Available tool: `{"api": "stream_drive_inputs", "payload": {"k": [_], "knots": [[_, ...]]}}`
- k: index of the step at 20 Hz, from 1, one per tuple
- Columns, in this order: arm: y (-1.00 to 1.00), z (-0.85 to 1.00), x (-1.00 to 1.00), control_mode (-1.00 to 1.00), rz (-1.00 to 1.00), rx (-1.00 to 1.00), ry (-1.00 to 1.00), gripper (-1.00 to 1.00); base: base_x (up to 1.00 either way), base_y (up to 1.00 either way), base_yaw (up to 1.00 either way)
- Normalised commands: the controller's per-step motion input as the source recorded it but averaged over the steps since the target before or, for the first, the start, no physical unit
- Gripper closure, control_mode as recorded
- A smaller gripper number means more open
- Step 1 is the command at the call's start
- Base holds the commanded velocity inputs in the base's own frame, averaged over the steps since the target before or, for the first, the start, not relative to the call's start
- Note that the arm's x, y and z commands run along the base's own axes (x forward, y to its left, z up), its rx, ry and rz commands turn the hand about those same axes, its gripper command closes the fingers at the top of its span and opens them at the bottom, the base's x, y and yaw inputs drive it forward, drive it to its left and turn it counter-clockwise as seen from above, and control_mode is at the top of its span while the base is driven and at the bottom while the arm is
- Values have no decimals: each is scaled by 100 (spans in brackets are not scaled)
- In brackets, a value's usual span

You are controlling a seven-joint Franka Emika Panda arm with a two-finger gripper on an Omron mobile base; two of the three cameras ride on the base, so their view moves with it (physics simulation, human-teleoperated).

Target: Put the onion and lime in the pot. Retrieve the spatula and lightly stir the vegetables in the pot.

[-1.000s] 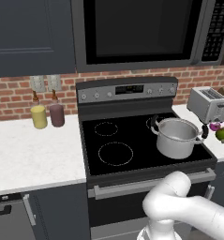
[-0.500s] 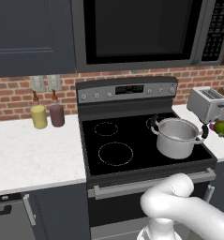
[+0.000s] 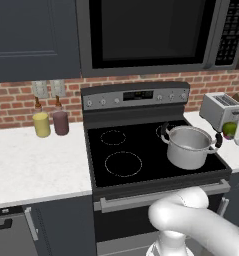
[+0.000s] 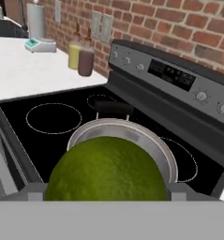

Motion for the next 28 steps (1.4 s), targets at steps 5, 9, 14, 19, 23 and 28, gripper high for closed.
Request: {"api": "stream_drive_inputs", "payload": {"k": [5,9,14,19,23,28], "knots": [[25,15,0,-100,-13,-11,30,100,0,0,0],[18,9,0,-100,-13,-11,31,100,0,0,0],[24,9,0,-100,-11,-12,34,100,0,0,0],[15,7,0,-100,-9,-8,32,100,0,0,0],[35,0,0,-100,-13,-3,28,100,0,0,0],[52,0,0,-100,-18,-5,18,100,0,0,0]]}}
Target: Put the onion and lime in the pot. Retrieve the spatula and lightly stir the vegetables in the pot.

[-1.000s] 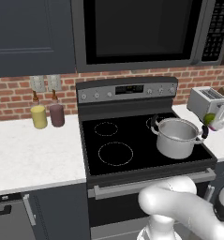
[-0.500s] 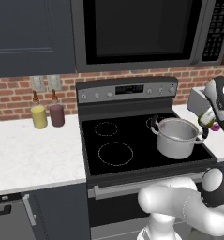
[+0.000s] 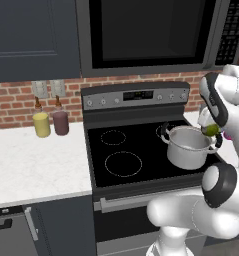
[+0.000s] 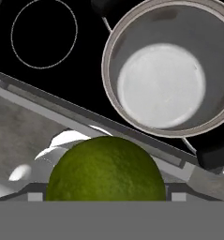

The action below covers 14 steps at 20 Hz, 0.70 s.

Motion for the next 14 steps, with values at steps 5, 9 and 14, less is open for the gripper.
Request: {"api": "stream_drive_inputs", "payload": {"k": [5,9,14], "knots": [[25,-3,0,-100,-17,-8,0,100,0,0,0],[0,-29,8,-100,-10,-4,0,100,0,0,0],[0,-34,21,-100,-8,-5,0,100,0,0,0]]}}
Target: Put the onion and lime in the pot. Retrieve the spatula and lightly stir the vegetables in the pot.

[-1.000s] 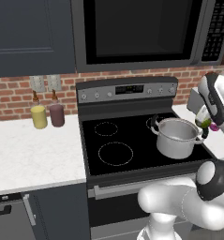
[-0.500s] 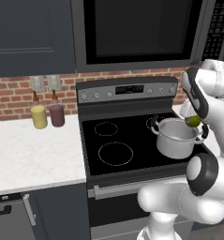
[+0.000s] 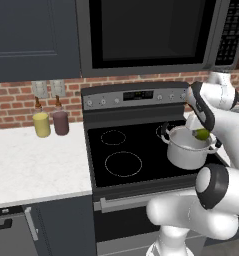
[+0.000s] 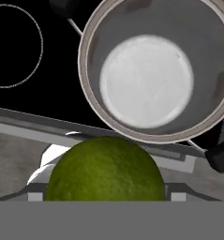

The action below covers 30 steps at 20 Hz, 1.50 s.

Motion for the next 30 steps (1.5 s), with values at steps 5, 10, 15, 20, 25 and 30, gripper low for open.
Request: {"api": "stream_drive_inputs", "payload": {"k": [5,10,15,20,25,30], "knots": [[0,-23,35,-100,-8,-1,0,100,0,0,0],[0,-25,34,-100,-4,0,-4,100,0,0,0],[0,-32,22,-100,-3,0,-8,100,0,0,0],[-11,-21,22,-100,-1,0,-5,100,0,0,0],[-21,-2,18,-100,-2,0,0,100,0,0,0],[-13,-1,16,-100,-2,0,0,100,0,0,0]]}}
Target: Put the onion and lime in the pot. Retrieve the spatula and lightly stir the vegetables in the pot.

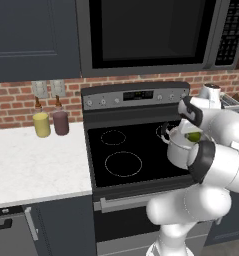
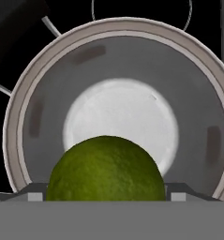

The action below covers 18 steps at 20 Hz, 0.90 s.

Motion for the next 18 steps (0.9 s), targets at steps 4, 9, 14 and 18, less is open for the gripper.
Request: {"api": "stream_drive_inputs", "payload": {"k": [4,9,14,18], "knots": [[-2,-12,11,-100,-3,0,1,100,0,0,0],[-1,-26,7,-100,-2,0,0,100,0,0,0],[-7,-27,3,-100,-1,0,0,100,0,0,0],[-2,-26,4,-100,-1,0,0,100,0,0,0]]}}
